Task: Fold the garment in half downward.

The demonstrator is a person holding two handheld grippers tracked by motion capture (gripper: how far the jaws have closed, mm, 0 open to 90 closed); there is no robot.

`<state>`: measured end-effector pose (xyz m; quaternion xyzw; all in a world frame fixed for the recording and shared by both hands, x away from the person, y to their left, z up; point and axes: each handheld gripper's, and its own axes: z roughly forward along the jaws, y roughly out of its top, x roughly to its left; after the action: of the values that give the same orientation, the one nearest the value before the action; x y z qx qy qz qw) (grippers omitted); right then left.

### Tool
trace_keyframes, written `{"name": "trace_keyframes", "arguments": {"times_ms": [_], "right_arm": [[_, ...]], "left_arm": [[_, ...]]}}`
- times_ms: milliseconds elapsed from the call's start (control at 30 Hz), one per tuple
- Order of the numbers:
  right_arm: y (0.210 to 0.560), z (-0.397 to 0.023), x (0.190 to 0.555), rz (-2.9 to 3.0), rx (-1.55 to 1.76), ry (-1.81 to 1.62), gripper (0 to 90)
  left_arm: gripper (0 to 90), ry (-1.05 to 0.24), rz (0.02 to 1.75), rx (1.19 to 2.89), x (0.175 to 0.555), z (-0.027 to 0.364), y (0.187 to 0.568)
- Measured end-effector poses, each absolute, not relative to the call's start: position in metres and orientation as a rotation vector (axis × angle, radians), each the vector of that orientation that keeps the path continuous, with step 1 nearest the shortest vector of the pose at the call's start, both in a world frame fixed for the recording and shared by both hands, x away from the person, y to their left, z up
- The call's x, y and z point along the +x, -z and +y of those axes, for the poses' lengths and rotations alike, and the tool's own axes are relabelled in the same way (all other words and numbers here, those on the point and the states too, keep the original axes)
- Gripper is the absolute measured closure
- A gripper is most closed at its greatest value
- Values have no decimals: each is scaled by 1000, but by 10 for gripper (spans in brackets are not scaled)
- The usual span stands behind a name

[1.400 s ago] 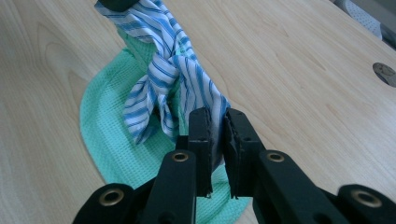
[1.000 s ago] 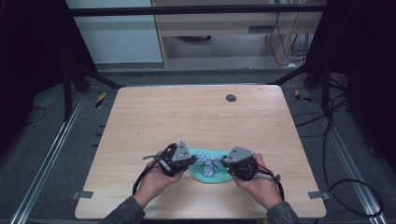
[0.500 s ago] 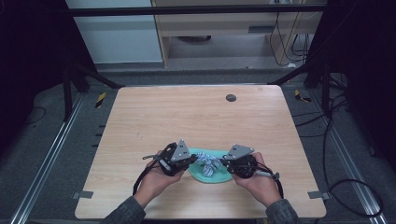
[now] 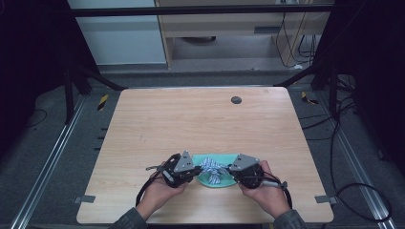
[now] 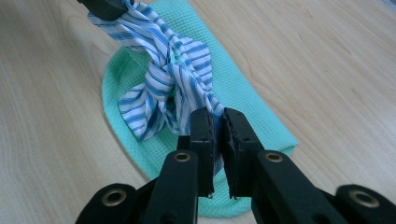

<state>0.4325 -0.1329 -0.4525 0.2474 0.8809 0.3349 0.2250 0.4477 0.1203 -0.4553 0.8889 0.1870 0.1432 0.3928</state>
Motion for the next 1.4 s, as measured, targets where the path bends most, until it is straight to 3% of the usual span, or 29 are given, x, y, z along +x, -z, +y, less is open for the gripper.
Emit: {"name": "trace_keyframes", "arguments": {"times_ms": [1400], "right_arm": [[480,-130,408,2566,610,-858,872]], "left_arm": [[867,-262,449,2339,433,121,489]]}}
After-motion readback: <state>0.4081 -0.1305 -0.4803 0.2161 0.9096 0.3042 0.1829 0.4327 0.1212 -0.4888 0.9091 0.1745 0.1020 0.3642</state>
